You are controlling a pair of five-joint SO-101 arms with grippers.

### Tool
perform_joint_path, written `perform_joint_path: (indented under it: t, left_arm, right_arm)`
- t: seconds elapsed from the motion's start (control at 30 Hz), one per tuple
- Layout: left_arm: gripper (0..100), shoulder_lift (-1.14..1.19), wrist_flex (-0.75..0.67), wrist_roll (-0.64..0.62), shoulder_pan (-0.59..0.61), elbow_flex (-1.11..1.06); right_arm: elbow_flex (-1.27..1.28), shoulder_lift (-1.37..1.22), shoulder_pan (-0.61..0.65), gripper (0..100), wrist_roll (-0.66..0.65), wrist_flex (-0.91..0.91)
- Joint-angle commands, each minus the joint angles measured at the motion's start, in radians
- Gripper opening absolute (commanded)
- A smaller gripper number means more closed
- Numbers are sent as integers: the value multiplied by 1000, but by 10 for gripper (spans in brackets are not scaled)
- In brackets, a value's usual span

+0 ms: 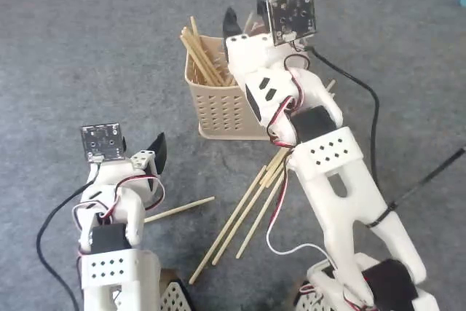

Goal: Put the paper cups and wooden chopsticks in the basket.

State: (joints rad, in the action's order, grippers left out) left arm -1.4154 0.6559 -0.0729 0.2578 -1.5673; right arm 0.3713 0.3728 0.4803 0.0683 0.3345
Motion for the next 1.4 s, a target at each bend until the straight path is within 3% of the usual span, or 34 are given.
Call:
perform_joint_path:
  t: [0.0,0.13,0.33,0.47,0.6,0.8,0.93,1.07,1.17,1.37]
  left_arm:
    - [265,-17,-29,26,0,8]
    - [265,-15,-25,29,0,10]
    - [263,-15,69,74,-2,41]
    - [261,-15,132,74,5,71]
    - [261,-14,173,81,3,97]
    - [261,-14,410,255,5,193]
    - [261,-14,586,448,8,257]
    - [261,-14,779,618,-3,361]
    - [263,-12,830,695,-3,392]
    - [261,229,835,724,-132,470]
  right_arm:
    - [-5,162,-4,131,-5,137]
    - [-9,341,-1,39,-5,289]
    - [-5,602,-15,24,-6,610]
    - [11,720,-93,22,-5,860]
    - [164,809,-219,20,-9,987]
    - [592,986,-450,19,-15,1001]
    - [864,1130,-590,19,-127,862]
    - [1137,1276,-621,19,-180,743]
    - [1318,1385,-611,19,-183,713]
    - [1309,1438,-647,19,-183,780]
